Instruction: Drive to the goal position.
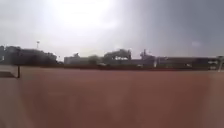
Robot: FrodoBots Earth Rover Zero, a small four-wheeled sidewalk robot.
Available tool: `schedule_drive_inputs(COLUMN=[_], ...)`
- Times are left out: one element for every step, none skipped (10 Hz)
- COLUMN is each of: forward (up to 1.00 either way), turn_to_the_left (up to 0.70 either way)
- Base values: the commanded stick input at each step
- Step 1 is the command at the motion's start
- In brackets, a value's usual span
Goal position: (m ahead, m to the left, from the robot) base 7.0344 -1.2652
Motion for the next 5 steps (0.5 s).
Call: schedule_drive_inputs(forward=[0.70, 0.70, 0.70, 0.70, 0.70], turn_to_the_left=[0.00, 0.00, 0.00, 0.00, 0.00])
